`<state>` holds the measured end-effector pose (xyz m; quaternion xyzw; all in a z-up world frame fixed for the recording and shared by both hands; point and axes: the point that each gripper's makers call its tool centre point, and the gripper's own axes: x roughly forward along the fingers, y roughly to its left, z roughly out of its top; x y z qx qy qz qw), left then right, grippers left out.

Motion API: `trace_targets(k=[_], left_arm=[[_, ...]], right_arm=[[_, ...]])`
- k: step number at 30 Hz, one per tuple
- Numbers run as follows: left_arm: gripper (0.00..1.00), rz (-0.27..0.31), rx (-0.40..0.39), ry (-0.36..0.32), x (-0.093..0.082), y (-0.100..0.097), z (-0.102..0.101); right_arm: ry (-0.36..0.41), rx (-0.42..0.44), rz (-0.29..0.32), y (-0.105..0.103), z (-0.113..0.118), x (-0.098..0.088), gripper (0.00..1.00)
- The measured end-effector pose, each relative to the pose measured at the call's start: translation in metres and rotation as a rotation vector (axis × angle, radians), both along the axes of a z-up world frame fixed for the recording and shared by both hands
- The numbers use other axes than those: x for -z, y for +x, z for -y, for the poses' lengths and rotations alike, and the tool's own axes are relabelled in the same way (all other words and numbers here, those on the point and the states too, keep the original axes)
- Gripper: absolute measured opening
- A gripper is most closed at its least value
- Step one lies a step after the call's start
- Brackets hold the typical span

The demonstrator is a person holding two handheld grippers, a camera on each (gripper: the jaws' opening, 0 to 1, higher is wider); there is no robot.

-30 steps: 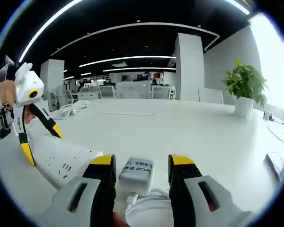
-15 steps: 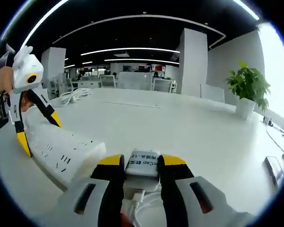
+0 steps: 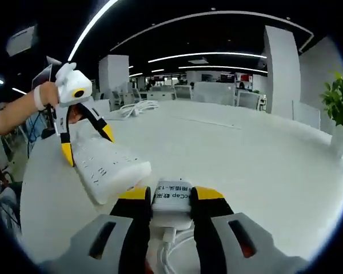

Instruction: Straighten the power strip on the desk, plug the charger into it

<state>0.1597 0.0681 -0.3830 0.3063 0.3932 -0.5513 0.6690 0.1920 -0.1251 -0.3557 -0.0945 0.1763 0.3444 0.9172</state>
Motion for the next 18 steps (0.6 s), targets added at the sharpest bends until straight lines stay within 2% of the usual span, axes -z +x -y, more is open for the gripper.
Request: trace_targets(k=[2, 5, 7, 12, 16, 18], left_arm=[[0.70, 0.000, -0.001, 0.000, 0.0001, -0.0001, -0.0001], [0.70, 0.000, -0.001, 0.001, 0.0002, -0.0001, -0.0002], [0.70, 0.000, -0.001, 0.001, 0.0002, -0.0001, -0.0004], [0.70, -0.002, -0.001, 0.002, 0.0003, -0.0002, -0.0006], [0.70, -0.002, -0.003, 0.005, 0.0003, -0.0001, -0.0008], [0.70, -0.001, -0.004, 0.003, 0.0003, 0.0000, -0.0008]], right_arm=[[-0.017, -0.126, 0.023, -0.0029, -0.0030, -0.0003, 0.28], [0.040, -0.160, 0.003, -0.0014, -0.0009, -0.0010, 0.28], [0.019, -0.185, 0.012, -0.0030, -0.0026, -0.0006, 0.28], [-0.057, -0.201, 0.050, -0.0026, -0.0052, 0.0018, 0.29], [-0.032, -0.126, -0.008, -0.0019, -0.0007, 0.0050, 0.29], [-0.031, -0.107, -0.016, -0.0027, -0.0018, 0.0049, 0.30]])
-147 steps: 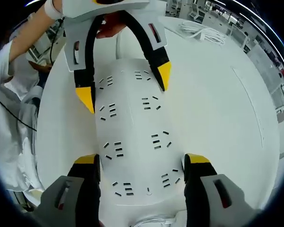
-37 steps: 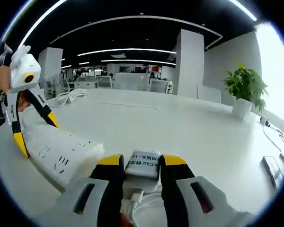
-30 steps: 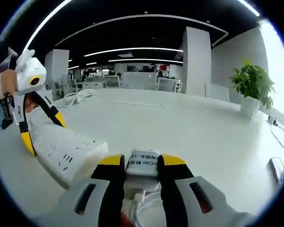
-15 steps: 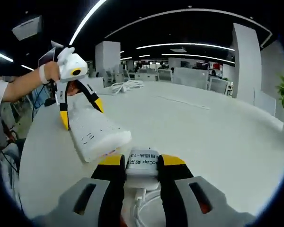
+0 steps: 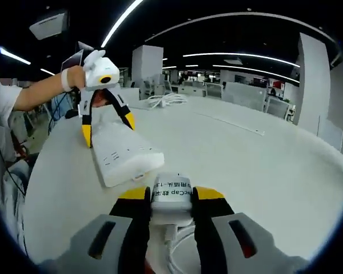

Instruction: Straighten the power strip on the desk, plug the charger into it

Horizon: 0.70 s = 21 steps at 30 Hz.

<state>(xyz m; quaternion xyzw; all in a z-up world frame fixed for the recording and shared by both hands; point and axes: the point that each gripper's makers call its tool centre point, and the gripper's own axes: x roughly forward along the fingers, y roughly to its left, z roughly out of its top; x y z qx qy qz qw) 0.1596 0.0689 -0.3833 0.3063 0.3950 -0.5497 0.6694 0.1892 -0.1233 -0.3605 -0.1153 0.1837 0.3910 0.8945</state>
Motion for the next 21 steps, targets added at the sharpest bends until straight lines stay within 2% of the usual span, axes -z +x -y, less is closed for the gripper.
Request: trace_targets(k=[2, 7, 14, 21], left_arm=[[0.70, 0.000, -0.001, 0.000, 0.0000, 0.0000, -0.0001], [0.70, 0.000, 0.001, 0.000, 0.0001, -0.0004, 0.0003], [0.70, 0.000, 0.000, -0.005, -0.0001, -0.0009, 0.0008], [0.70, 0.000, -0.001, -0.004, -0.0002, -0.0012, 0.0011]], right_arm=[[-0.010, 0.046, 0.000, 0.0013, 0.0036, 0.0013, 0.29], [0.039, 0.089, 0.020, 0.0037, 0.0050, -0.0008, 0.28], [0.070, 0.099, 0.066, 0.0035, 0.0050, -0.0036, 0.28], [0.093, 0.095, 0.053, 0.0046, 0.0055, -0.0040, 0.28]])
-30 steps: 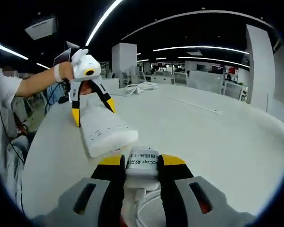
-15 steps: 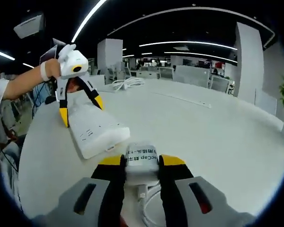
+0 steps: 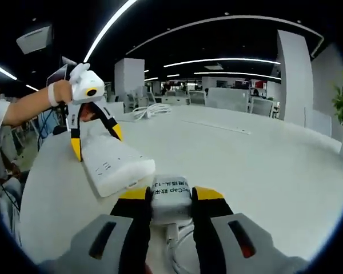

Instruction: Straighten the power strip on the desk, plug the charger into it

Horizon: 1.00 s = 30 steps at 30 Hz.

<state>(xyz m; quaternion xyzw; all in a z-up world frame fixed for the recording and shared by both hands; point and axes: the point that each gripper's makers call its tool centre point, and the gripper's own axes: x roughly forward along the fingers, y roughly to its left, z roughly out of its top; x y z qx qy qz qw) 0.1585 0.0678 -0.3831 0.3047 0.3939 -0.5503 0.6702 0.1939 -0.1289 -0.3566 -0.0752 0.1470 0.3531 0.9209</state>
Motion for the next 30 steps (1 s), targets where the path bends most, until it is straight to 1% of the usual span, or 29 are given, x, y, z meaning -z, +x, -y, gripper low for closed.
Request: trace_targets(k=[4, 13, 16, 21, 24, 27, 30], left_arm=[[0.70, -0.001, 0.001, 0.001, 0.000, 0.000, 0.000], [0.70, 0.004, 0.000, -0.014, 0.000, 0.000, 0.000], [0.70, 0.004, 0.001, -0.014, 0.000, 0.000, 0.000], [0.70, 0.005, 0.003, -0.017, 0.000, 0.000, 0.000], [0.70, 0.006, 0.003, -0.019, 0.000, 0.000, 0.000], [0.70, 0.006, 0.003, -0.018, 0.000, 0.000, 0.000], [0.70, 0.007, 0.003, -0.021, 0.000, 0.001, 0.000]], right_arm=[[0.006, -0.011, -0.001, 0.000, -0.001, 0.000, 0.28], [-0.007, -0.024, -0.027, 0.001, -0.001, 0.001, 0.27], [0.009, -0.019, -0.051, 0.002, -0.001, 0.000, 0.27], [-0.026, -0.023, -0.100, 0.000, -0.003, -0.002, 0.27], [-0.044, -0.053, -0.121, -0.007, -0.010, -0.010, 0.27], [-0.062, -0.076, -0.142, -0.014, -0.017, -0.024, 0.27], [-0.107, -0.089, -0.164, -0.020, -0.021, -0.032, 0.27]])
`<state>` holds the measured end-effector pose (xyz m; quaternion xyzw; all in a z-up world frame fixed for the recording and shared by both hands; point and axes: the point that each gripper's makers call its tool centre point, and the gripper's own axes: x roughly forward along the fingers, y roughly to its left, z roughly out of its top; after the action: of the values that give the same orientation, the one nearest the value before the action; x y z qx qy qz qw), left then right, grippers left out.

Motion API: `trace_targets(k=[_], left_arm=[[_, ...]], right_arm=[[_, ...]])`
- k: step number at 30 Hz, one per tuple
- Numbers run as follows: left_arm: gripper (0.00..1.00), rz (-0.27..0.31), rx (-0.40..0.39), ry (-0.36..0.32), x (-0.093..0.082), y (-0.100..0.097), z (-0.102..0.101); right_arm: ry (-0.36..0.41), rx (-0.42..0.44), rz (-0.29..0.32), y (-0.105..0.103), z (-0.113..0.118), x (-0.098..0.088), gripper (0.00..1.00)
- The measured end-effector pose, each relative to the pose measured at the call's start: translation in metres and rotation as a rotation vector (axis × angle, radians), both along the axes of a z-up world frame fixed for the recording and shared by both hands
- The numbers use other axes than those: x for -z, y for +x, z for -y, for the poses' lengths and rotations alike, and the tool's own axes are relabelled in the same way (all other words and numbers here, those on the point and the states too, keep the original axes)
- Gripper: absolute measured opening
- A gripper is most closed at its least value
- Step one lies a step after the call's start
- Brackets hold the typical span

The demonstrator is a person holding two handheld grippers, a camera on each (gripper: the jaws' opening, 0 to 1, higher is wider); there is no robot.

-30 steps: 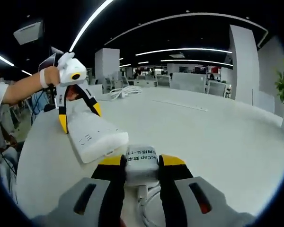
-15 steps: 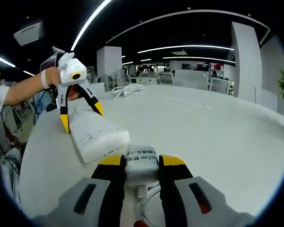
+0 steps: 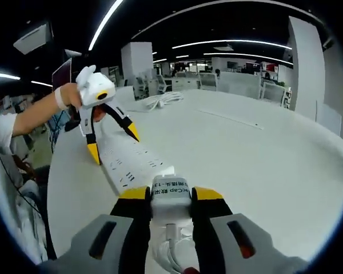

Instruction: Straighten the power strip on the desk, plug the charger into it

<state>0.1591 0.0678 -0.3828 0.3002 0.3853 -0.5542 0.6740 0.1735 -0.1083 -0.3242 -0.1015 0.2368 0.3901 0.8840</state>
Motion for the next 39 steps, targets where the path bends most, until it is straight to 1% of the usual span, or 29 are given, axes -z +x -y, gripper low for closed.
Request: trace_targets(k=[3, 7, 11, 15, 20, 26, 27, 29, 30, 33, 37, 38, 39], left_arm=[[0.70, 0.002, -0.001, -0.008, 0.000, 0.000, 0.000], [0.70, 0.004, 0.000, -0.010, 0.000, 0.000, 0.000], [0.70, 0.004, 0.001, -0.010, 0.000, 0.000, 0.000], [0.70, 0.004, 0.001, -0.010, 0.000, 0.000, -0.001], [0.70, 0.004, 0.000, -0.011, 0.000, 0.000, -0.001], [0.70, 0.003, 0.002, -0.010, 0.000, 0.000, -0.001], [0.70, 0.004, 0.002, -0.011, 0.000, 0.000, -0.001], [0.70, 0.004, 0.002, -0.012, 0.000, 0.000, -0.001], [0.70, 0.004, 0.001, -0.011, 0.000, 0.000, -0.001], [0.70, 0.004, 0.002, -0.010, 0.001, 0.000, -0.001], [0.70, 0.005, 0.002, -0.014, 0.000, 0.000, -0.001], [0.70, 0.006, 0.002, -0.015, 0.000, 0.000, -0.001], [0.70, 0.006, 0.002, -0.016, 0.000, 0.000, -0.001]], right_arm=[[-0.027, -0.002, -0.017, -0.005, -0.002, -0.006, 0.27], [-0.060, -0.009, -0.017, -0.014, -0.002, -0.019, 0.27], [-0.068, -0.006, -0.015, -0.019, -0.004, -0.030, 0.27], [-0.051, -0.017, -0.019, -0.025, -0.013, -0.040, 0.27], [-0.054, -0.047, -0.042, -0.032, -0.029, -0.046, 0.27], [-0.084, -0.063, -0.089, -0.035, -0.040, -0.048, 0.27], [-0.094, -0.063, -0.114, -0.036, -0.041, -0.047, 0.27], [-0.111, -0.059, -0.143, -0.034, -0.044, -0.045, 0.27], [-0.123, -0.058, -0.180, -0.036, -0.045, -0.042, 0.27], [-0.124, -0.039, -0.265, -0.037, -0.050, -0.035, 0.27], [-0.140, 0.002, -0.382, -0.036, -0.054, -0.021, 0.27], [-0.150, 0.008, -0.392, -0.036, -0.055, -0.017, 0.27], [-0.166, 0.023, -0.423, -0.036, -0.054, -0.012, 0.27]])
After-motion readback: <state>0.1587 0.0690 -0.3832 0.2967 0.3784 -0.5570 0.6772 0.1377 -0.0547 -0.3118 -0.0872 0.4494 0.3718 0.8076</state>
